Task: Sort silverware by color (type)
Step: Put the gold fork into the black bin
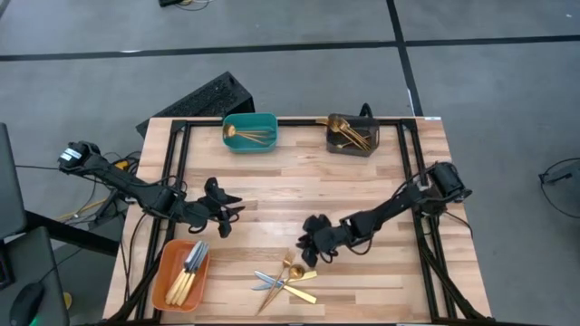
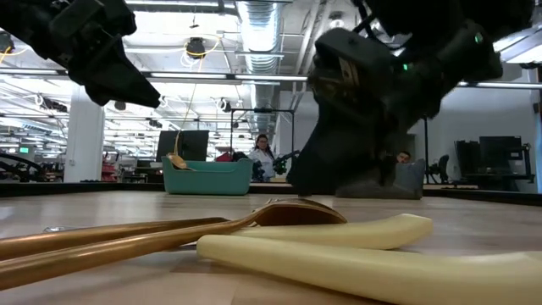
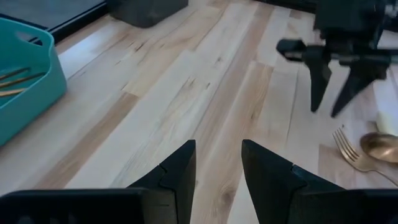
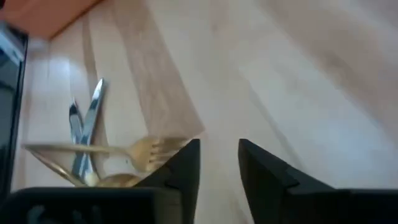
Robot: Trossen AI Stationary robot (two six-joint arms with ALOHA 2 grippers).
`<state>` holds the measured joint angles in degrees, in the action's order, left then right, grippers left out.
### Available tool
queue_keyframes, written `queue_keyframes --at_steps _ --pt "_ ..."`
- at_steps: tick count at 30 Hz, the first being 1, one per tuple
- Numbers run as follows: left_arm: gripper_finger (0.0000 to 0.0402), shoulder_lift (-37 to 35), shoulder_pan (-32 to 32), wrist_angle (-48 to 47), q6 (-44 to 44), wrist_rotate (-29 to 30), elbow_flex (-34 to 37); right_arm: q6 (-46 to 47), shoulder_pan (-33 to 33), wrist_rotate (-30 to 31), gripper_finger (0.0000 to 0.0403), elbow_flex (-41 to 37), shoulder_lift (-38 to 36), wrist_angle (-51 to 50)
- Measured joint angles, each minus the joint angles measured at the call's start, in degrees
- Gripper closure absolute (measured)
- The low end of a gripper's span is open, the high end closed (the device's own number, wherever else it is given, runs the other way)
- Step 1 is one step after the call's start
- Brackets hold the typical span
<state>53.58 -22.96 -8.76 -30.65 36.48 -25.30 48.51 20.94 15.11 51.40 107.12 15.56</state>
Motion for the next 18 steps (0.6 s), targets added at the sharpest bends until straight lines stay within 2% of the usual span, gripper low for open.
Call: queue_keyframes --at_steps 3,6,10,14,18 --pt "0.0286 0.0 0.0 0.0 0.9 0.2 0.0 -0.7 0.6 -1.1 0.0229 0.1 2.7 5.4" --pt "0.0286 0.0 0.0 0.1 0.9 0.2 0.0 -0.5 0.3 -3.1 0.0193 0.8 4.3 5.8" --pt "0.0286 0.0 0.0 0.1 1.0 0.2 0.0 -1.0 -0.5 -4.8 0.0179 2.1 6.4 6.3" --pt "0.0286 0.0 0.0 0.1 1.6 0.2 0.0 -3.6 -0.9 -8.1 0.0218 3.5 7.9 6.6" --pt "0.0286 0.0 0.0 0.1 1.7 0.2 0.0 -7.1 -1.0 -11.4 0.0298 4.9 8.4 5.7"
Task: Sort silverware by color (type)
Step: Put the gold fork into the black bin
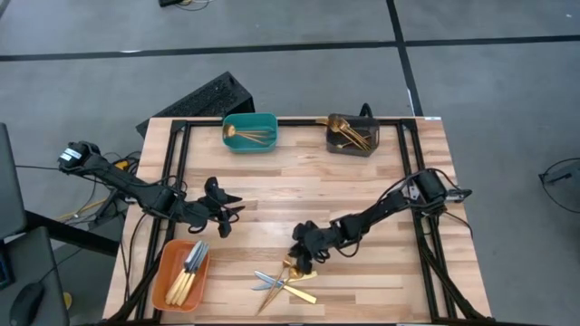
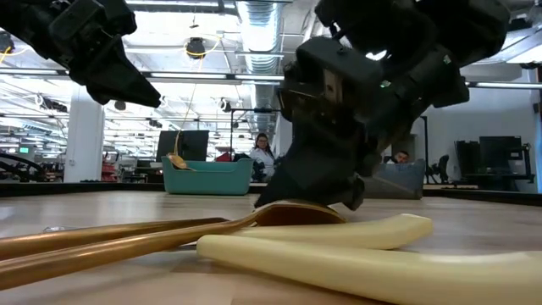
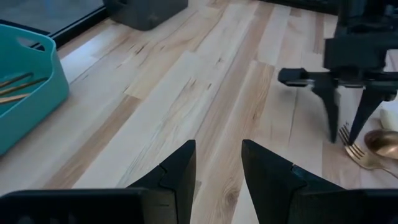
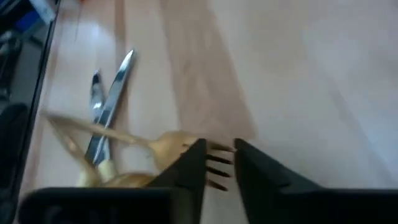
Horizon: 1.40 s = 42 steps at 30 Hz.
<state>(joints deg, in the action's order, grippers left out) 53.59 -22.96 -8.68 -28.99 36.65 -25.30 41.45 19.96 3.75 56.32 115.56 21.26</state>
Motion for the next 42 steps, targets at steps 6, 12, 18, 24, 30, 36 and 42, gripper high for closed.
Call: queue_keyframes --at_steps 6,12,18,24,30,36,42 --pt "0.0286 0.0 0.0 0.0 -0.2 0.0 0.0 -3.5 -1.4 -2.2 0.0381 2.2 -0.7 0.7" --pt "0.0286 0.0 0.0 0.0 -0.6 0.2 0.0 -9.6 -3.4 1.6 0.0381 5.9 -0.6 -0.3" --pt "0.0286 0.0 0.0 0.0 1.3 1.1 0.0 -19.4 -5.4 3.7 0.0381 10.5 -0.6 -2.5" --pt "0.0286 0.0 0.0 0.0 2.9 -2.4 0.0 -25.7 -7.2 7.2 0.0381 16.5 -0.6 -9.8" --pt "0.0286 0.0 0.0 0.0 2.9 -7.6 0.0 -31.8 -8.1 13.1 0.0382 23.2 -0.6 -16.6" --pt "0.0286 0.0 0.0 0.0 2.9 -7.9 0.0 -38.7 -8.2 19.0 0.0381 29.4 -0.5 -22.3" --pt "0.0286 0.0 0.0 0.0 3.0 -8.1 0.0 -43.4 -8.2 20.6 0.0381 34.5 -0.5 -24.9"
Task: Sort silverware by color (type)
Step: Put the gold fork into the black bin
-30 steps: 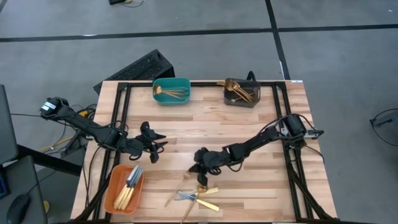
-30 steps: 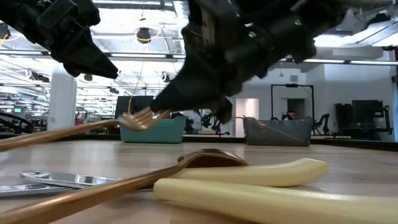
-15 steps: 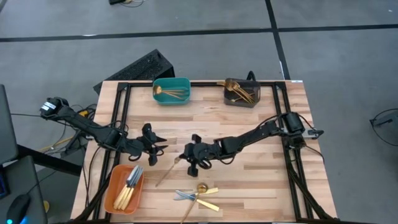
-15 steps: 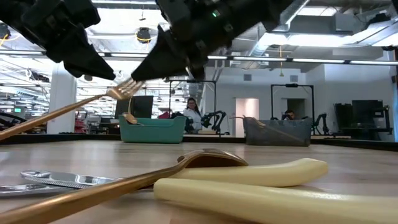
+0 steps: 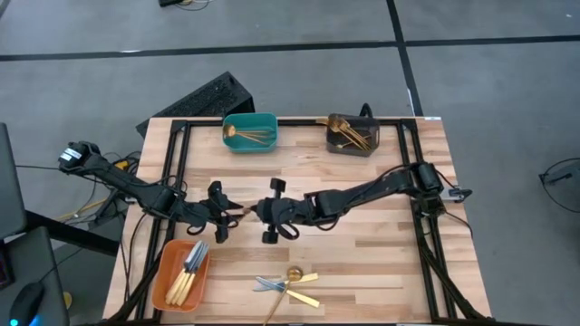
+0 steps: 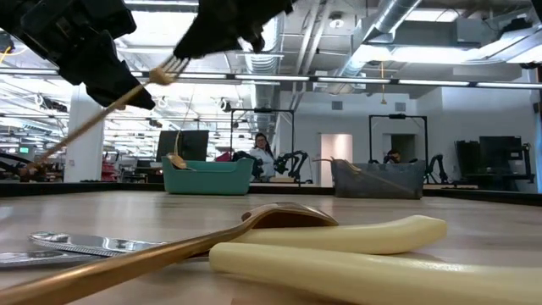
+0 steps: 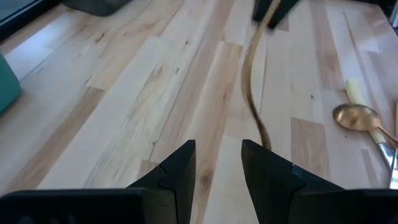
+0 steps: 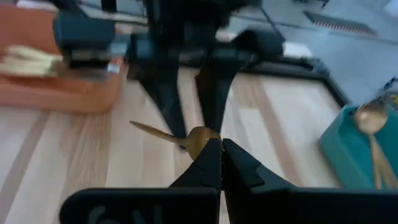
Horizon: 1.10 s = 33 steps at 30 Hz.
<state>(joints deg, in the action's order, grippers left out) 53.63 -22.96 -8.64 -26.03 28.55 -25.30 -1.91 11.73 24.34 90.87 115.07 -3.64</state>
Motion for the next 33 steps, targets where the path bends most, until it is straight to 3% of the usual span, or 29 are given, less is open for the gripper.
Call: queue_keyframes --at_steps 6,12,15,18,22,29,33 --pt "0.0298 0.0 0.0 0.0 0.2 -0.8 0.0 -3.1 -0.4 2.0 0.0380 1.9 0.0 -1.2" --pt "0.0360 0.0 0.0 0.0 0.7 0.8 0.0 -3.8 -0.9 3.0 0.0379 1.9 0.0 -1.0" --pt "0.0390 0.0 0.0 -0.3 0.5 3.0 0.0 -5.0 -0.9 6.2 0.0379 2.0 0.0 -3.0" --pt "0.0395 0.0 0.0 -1.7 0.3 3.7 0.0 -5.1 -0.9 9.9 0.0379 2.1 0.0 -7.4" --pt "0.0365 0.0 0.0 -1.8 0.4 3.6 0.0 -5.2 -1.0 11.9 0.0379 2.1 0.0 -9.2" --pt "0.0271 0.0 0.1 0.8 3.3 6.5 0.0 -5.7 -0.2 11.8 0.0379 2.1 -0.1 -6.4" --pt "0.0229 0.7 1.0 1.2 5.0 4.0 0.0 -7.6 0.1 11.8 0.0379 2.1 -0.1 -4.7"
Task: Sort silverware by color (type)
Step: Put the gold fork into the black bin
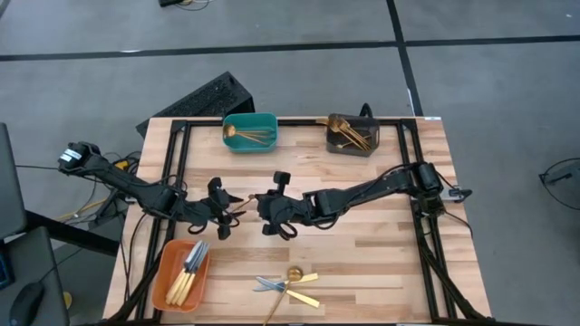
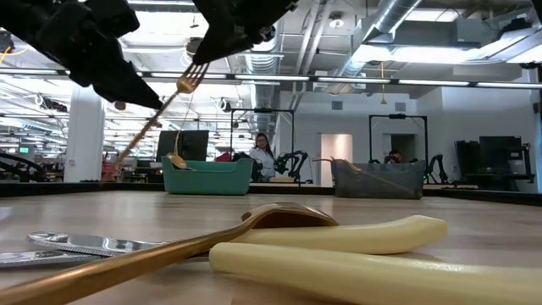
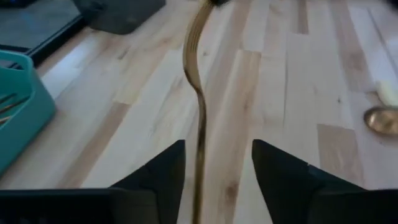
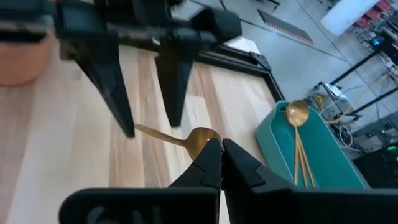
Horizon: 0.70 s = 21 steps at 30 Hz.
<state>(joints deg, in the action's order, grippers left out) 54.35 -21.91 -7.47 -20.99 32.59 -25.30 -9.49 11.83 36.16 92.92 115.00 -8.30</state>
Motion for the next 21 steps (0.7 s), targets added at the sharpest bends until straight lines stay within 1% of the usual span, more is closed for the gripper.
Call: queue_keyframes --at_steps 3,6,8,10,14,15,17,21 --pt "0.0221 1.8 1.3 1.3 0.4 -0.4 0.0 -0.1 0.1 -0.1 0.0379 0.0 0.0 0.7" --pt "0.0233 4.8 3.0 2.2 0.9 -2.5 0.0 -0.2 0.2 -0.2 0.0379 0.0 0.0 0.6" --pt "0.0252 7.3 4.0 4.0 1.4 -4.4 0.0 -0.9 0.4 -0.2 0.0379 0.0 0.0 0.6" --pt "0.0283 9.5 4.5 5.7 2.1 -5.4 0.0 -1.5 0.5 -0.2 0.0379 0.0 0.0 0.6" --pt "0.0372 12.0 4.7 8.4 4.0 -6.0 0.0 0.3 0.6 -0.3 0.0370 0.0 0.0 0.4" --pt "0.0386 12.0 4.7 8.7 4.1 -6.3 -0.1 1.6 0.6 -0.3 0.0365 0.0 0.0 0.2" --pt "0.0394 11.6 4.7 8.6 4.1 -6.2 -0.1 5.2 0.6 -0.5 0.0351 0.0 0.0 -0.4" --pt "0.0399 8.4 4.3 8.1 4.4 -3.1 -0.2 11.0 1.1 -1.2 0.0314 0.0 -0.1 -2.4"
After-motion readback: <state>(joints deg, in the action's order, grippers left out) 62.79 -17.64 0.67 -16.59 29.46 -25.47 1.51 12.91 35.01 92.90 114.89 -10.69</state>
